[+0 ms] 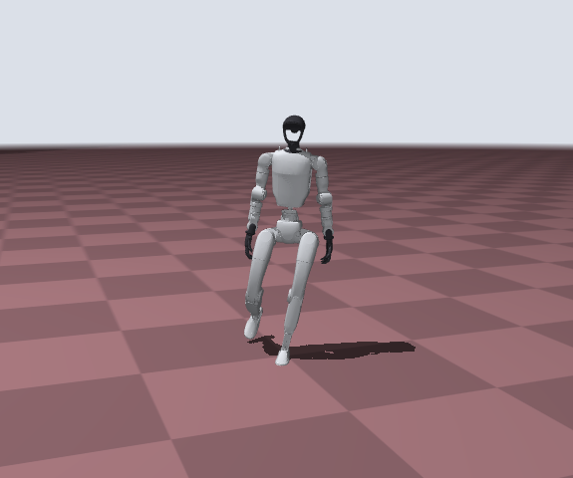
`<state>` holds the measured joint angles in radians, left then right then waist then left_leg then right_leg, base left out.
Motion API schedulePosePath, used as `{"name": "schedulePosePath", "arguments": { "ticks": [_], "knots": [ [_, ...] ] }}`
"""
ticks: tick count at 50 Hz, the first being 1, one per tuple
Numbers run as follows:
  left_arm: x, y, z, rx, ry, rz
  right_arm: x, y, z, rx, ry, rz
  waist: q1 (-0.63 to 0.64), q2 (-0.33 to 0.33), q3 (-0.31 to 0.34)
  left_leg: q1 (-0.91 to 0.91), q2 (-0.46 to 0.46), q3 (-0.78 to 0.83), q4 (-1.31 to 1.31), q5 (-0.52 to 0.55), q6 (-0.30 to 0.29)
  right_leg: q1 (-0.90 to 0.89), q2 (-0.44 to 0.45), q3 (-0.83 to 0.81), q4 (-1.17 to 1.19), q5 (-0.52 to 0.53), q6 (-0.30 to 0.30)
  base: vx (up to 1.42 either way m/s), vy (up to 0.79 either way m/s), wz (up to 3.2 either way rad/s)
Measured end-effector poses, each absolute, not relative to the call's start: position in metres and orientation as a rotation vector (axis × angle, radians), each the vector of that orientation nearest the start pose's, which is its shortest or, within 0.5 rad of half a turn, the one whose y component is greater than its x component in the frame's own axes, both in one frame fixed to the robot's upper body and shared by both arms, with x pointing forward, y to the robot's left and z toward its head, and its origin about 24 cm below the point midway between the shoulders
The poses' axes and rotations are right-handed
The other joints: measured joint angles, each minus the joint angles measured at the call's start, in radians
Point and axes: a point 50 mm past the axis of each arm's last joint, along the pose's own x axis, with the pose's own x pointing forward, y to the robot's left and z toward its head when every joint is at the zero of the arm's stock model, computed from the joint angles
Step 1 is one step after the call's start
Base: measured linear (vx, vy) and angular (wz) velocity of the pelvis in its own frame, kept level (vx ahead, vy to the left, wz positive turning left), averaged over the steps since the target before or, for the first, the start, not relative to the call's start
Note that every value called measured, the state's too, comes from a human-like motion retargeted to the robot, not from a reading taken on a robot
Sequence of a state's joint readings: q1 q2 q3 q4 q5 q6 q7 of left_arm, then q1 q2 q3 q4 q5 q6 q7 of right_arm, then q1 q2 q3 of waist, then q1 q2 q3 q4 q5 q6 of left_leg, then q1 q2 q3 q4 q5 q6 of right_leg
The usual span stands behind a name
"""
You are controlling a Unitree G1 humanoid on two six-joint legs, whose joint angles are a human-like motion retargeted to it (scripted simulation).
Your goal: Upper body actions
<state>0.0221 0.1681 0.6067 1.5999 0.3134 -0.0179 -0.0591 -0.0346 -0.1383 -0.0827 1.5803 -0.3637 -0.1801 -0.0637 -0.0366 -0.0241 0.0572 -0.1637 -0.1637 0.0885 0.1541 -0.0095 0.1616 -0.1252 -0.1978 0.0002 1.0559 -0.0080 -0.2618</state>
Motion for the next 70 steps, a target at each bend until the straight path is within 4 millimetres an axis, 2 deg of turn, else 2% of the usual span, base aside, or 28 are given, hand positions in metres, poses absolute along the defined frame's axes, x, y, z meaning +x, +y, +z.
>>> {"name": "schedulePosePath", "arguments": {
  "ticks": [3,5,11,12,14,16,18,20,23,27,29,30,34,36,40,45,48,50,52,53,55,58,60,61,62,65,66,70],
  "knots": [
    [0.025,0.221,-0.174,-0.086,1.491,0.273,0.040,-0.200,-0.176,-0.325,1.322,0.086,-0.031,0.015,-0.020,0.055,0.068,0.002,-0.049,-0.011,-0.054,-0.106,0.150,-0.045,-0.106,0.079,0.000,-0.02,-1.28,0.25],
    [0.043,0.229,-0.171,-0.034,1.447,0.252,0.038,-0.191,-0.177,-0.311,1.308,0.097,-0.025,0.042,-0.042,0.073,0.146,-0.010,-0.067,-0.025,-0.097,-0.147,0.270,-0.107,-0.318,0.167,0.019,0.00,-1.25,-0.18],
    [0.097,0.235,-0.162,0.062,1.319,0.179,0.033,-0.189,-0.177,-0.267,1.319,0.083,-0.092,-0.072,-0.037,0.219,-0.042,-0.019,-0.111,-0.096,-0.040,-0.192,0.214,-0.131,-0.893,0.246,0.465,0.02,-0.60,0.55],
    [0.103,0.236,-0.160,0.072,1.303,0.174,0.032,-0.189,-0.177,-0.256,1.326,0.080,-0.097,-0.090,-0.033,0.248,-0.058,-0.020,-0.114,-0.112,-0.043,-0.207,0.219,-0.148,-0.956,0.232,0.518,-0.01,-1.13,0.11],
    [0.112,0.240,-0.157,0.084,1.280,0.167,0.030,-0.187,-0.178,-0.241,1.337,0.075,-0.081,-0.117,-0.031,0.291,-0.048,-0.006,-0.106,-0.148,-0.083,-0.246,0.284,-0.191,-1.047,0.203,0.524,-0.03,-1.34,-0.41],
    [0.113,0.240,-0.156,0.088,1.278,0.155,0.025,-0.188,-0.178,-0.229,1.360,0.069,-0.077,-0.126,-0.037,0.327,-0.059,0.000,-0.090,-0.179,-0.095,-0.262,0.301,-0.217,-1.075,0.204,0.524,0.00,-0.86,-0.12],
    [0.108,0.235,-0.159,0.084,1.295,0.148,0.015,-0.189,-0.178,-0.220,1.399,0.066,-0.103,-0.107,-0.063,0.355,-0.079,-0.018,-0.077,-0.184,-0.075,-0.258,0.259,-0.225,-1.034,0.227,0.524,0.03,-0.07,0.73],
    [0.096,0.227,-0.163,0.065,1.328,0.145,0.005,-0.193,-0.178,-0.217,1.438,0.059,-0.158,-0.069,-0.098,0.374,-0.090,-0.052,-0.063,-0.143,-0.063,-0.252,0.215,-0.224,-0.988,0.242,0.488,0.00,0.03,1.22],
    [0.067,0.217,-0.170,0.017,1.416,0.154,-0.009,-0.197,-0.176,-0.206,1.498,0.052,-0.211,-0.036,-0.134,0.398,-0.060,-0.027,0.005,0.004,-0.133,-0.221,0.246,-0.062,-0.971,0.335,0.428,0.00,-0.55,0.62],
    [0.026,0.200,-0.177,-0.016,1.524,0.158,-0.029,-0.202,-0.174,-0.147,1.562,-0.014,-0.223,-0.035,-0.162,0.332,-0.009,0.057,0.267,0.317,-0.258,-0.141,0.218,-0.009,-0.928,0.252,0.351,0.02,-0.67,0.27],
    [0.016,0.198,-0.177,-0.011,1.550,0.157,-0.029,-0.202,-0.174,-0.117,1.562,-0.048,-0.199,-0.074,-0.156,0.256,-0.022,0.080,0.442,0.397,-0.293,-0.086,0.171,-0.039,-0.923,0.219,0.331,-0.06,-0.56,-0.24],
    [0.012,0.199,-0.177,-0.007,1.561,0.157,-0.027,-0.202,-0.174,-0.105,1.556,-0.060,-0.188,-0.097,-0.151,0.211,-0.027,0.093,0.531,0.396,-0.295,-0.055,0.151,-0.051,-0.925,0.206,0.320,-0.05,-0.49,-0.36],
    [0.002,0.199,-0.178,0.006,1.569,0.174,-0.003,-0.202,-0.176,-0.127,1.479,-0.039,-0.129,-0.145,-0.113,0.035,0.038,0.207,0.738,0.191,-0.127,0.046,0.125,-0.026,-0.936,0.168,0.285,-0.11,-0.60,-0.78],
    [-0.002,0.199,-0.178,0.002,1.558,0.210,0.015,-0.201,-0.176,-0.165,1.419,0.006,-0.088,-0.146,-0.105,-0.063,0.078,0.249,0.750,0.122,-0.086,0.076,0.139,-0.006,-0.948,0.157,0.267,-0.15,-0.73,-1.24],
    [-0.014,0.196,-0.178,-0.024,1.564,0.273,0.053,-0.201,-0.174,-0.241,1.292,0.108,-0.007,-0.103,-0.086,-0.203,0.096,0.203,0.535,0.098,-0.127,0.140,0.210,0.048,-0.977,0.142,0.227,-0.07,-0.57,-1.37],
    [-0.030,0.191,-0.177,-0.082,1.607,0.283,0.091,-0.197,-0.168,-0.288,1.165,0.173,0.092,-0.019,-0.055,-0.231,0.165,0.033,0.043,0.144,-0.212,0.246,0.317,0.124,-0.986,0.108,0.164,0.10,-0.70,-1.66],
    [-0.043,0.193,-0.175,-0.099,1.633,0.299,0.092,-0.194,-0.168,-0.278,1.158,0.180,0.129,-0.015,-0.053,-0.198,0.185,-0.031,-0.127,0.093,-0.283,0.305,0.321,0.178,-0.952,0.077,0.112,0.37,-0.70,-1.34],
    [-0.050,0.195,-0.174,-0.104,1.644,0.312,0.087,-0.193,-0.169,-0.264,1.178,0.175,0.128,-0.003,-0.060,-0.173,0.184,-0.037,-0.136,0.095,-0.282,0.337,0.331,0.173,-0.926,0.073,0.072,0.41,-0.63,-0.58],
    [-0.052,0.197,-0.174,-0.112,1.655,0.324,0.076,-0.194,-0.171,-0.249,1.215,0.155,0.125,0.024,-0.085,-0.163,0.212,-0.006,-0.089,0.134,-0.321,0.355,0.354,0.159,-0.900,0.106,0.030,0.45,-0.63,-0.35],
    [-0.053,0.198,-0.173,-0.116,1.661,0.329,0.067,-0.196,-0.172,-0.241,1.244,0.142,0.132,0.036,-0.100,-0.152,0.200,-0.084,-0.094,0.194,-0.336,0.362,0.365,0.160,-0.882,0.135,0.007,0.52,-0.58,-0.38],
    [-0.057,0.197,-0.173,-0.130,1.675,0.337,0.043,-0.202,-0.174,-0.232,1.326,0.108,0.135,0.035,-0.126,-0.125,0.163,-0.153,-0.070,0.192,-0.294,0.361,0.324,0.152,-0.803,0.198,0.000,0.58,-0.46,-0.21],
    [-0.053,0.200,-0.173,-0.164,1.657,0.354,0.011,-0.209,-0.174,-0.225,1.457,0.054,0.120,0.015,-0.123,-0.062,0.108,-0.157,-0.031,0.119,-0.222,0.313,0.229,0.049,-0.574,0.380,0.000,0.51,-0.68,-0.04],
    [-0.038,0.202,-0.174,-0.182,1.612,0.361,0.008,-0.213,-0.174,-0.222,1.484,0.021,0.121,0.016,-0.093,-0.006,0.106,-0.111,-0.016,0.063,-0.185,0.243,0.169,0.016,-0.373,0.488,0.000,0.15,-0.75,-0.50],
    [-0.031,0.204,-0.175,-0.183,1.588,0.365,0.010,-0.215,-0.173,-0.223,1.483,0.015,0.126,0.021,-0.086,0.014,0.115,-0.098,-0.016,0.041,-0.174,0.197,0.169,0.020,-0.283,0.493,0.000,0.08,-0.73,-0.87],
    [-0.024,0.207,-0.175,-0.181,1.565,0.367,0.012,-0.216,-0.173,-0.226,1.478,0.010,0.124,0.023,-0.080,0.030,0.112,-0.090,-0.013,0.020,-0.158,0.148,0.157,0.025,-0.191,0.466,0.000,0.05,-0.49,-0.71],
    [-0.007,0.219,-0.174,-0.138,1.523,0.362,0.026,-0.218,-0.173,-0.243,1.424,0.007,0.068,0.022,-0.065,0.074,0.045,-0.087,-0.004,-0.034,-0.074,0.001,0.037,0.023,0.032,0.218,0.000,0.09,-0.26,-0.08],
    [-0.001,0.224,-0.173,-0.116,1.514,0.350,0.032,-0.218,-0.173,-0.242,1.396,0.004,0.042,0.018,-0.062,0.093,0.034,-0.087,-0.010,-0.047,-0.061,-0.042,0.007,0.006,0.060,0.180,0.000,0.04,-0.38,0.14],
    [0.022,0.240,-0.169,-0.016,1.470,0.296,0.046,-0.213,-0.173,-0.229,1.315,-0.005,-0.020,0.000,-0.071,0.159,0.044,-0.058,-0.047,-0.091,-0.067,-0.179,0.009,-0.111,-0.038,0.170,0.000,-0.08,-0.95,-0.41]
  ]
}}
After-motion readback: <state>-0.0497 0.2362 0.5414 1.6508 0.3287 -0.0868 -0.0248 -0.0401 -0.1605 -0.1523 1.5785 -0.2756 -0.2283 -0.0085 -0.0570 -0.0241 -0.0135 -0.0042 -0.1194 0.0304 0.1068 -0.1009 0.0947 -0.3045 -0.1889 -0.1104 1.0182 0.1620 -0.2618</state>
